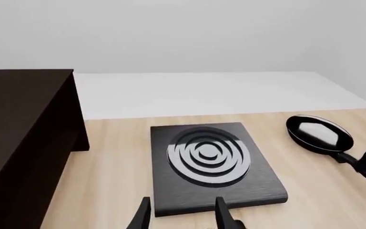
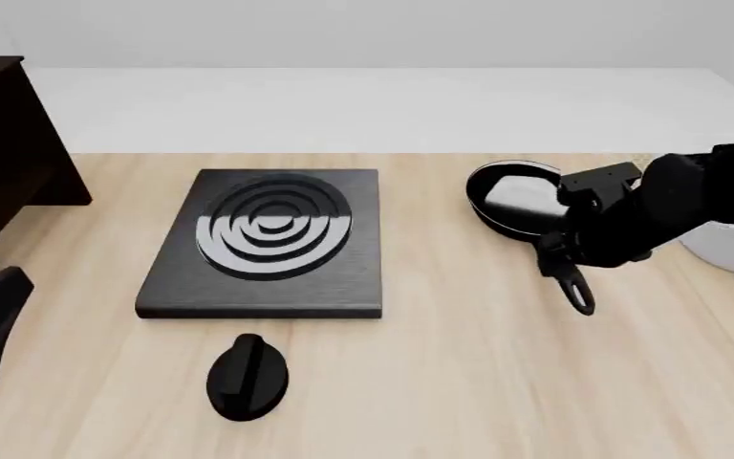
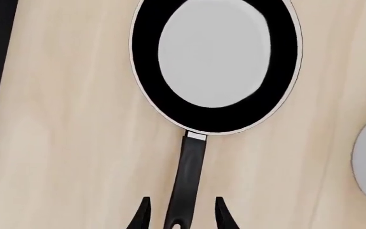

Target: Put the frying pan on the cabinet shelf.

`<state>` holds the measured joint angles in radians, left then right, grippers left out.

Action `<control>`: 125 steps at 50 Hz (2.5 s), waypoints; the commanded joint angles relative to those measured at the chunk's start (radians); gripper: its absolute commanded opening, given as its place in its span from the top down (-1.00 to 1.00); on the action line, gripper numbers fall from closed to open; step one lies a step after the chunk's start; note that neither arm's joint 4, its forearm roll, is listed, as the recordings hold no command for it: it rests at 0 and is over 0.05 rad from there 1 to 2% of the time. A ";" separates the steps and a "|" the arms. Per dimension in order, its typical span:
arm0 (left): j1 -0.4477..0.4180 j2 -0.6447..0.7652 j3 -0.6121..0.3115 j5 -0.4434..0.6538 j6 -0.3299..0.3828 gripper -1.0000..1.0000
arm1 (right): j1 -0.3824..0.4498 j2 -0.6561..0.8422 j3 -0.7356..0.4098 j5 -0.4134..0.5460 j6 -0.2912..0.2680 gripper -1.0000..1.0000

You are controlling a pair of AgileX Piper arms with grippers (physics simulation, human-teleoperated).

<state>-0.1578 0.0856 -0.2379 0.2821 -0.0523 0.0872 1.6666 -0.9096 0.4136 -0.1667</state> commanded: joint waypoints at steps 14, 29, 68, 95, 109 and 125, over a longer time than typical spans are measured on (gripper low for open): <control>-0.001 -0.004 0.000 0.008 0.004 -1.00 | -0.020 0.097 0.001 -0.078 0.011 -1.00; -0.001 -0.011 0.035 -0.021 0.004 -1.00 | 0.035 0.113 0.008 -0.085 0.058 -1.00; -0.011 -0.008 -0.001 0.005 0.009 -1.00 | 0.003 -0.239 -0.006 -0.129 -0.037 1.00; -0.070 0.034 -0.022 0.017 -0.199 -1.00 | 0.229 -0.436 -0.068 -0.082 0.002 1.00; -0.140 -0.014 -0.075 0.072 -0.436 -1.00 | 0.363 -0.386 -0.152 -0.047 0.003 1.00; -0.207 0.080 -0.100 -0.025 -0.714 -1.00 | 0.511 -0.271 -0.300 -0.035 0.018 1.00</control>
<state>-0.3150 0.1279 -0.3277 0.2963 -0.6038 0.5093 1.3464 -1.0984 0.3717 -0.1702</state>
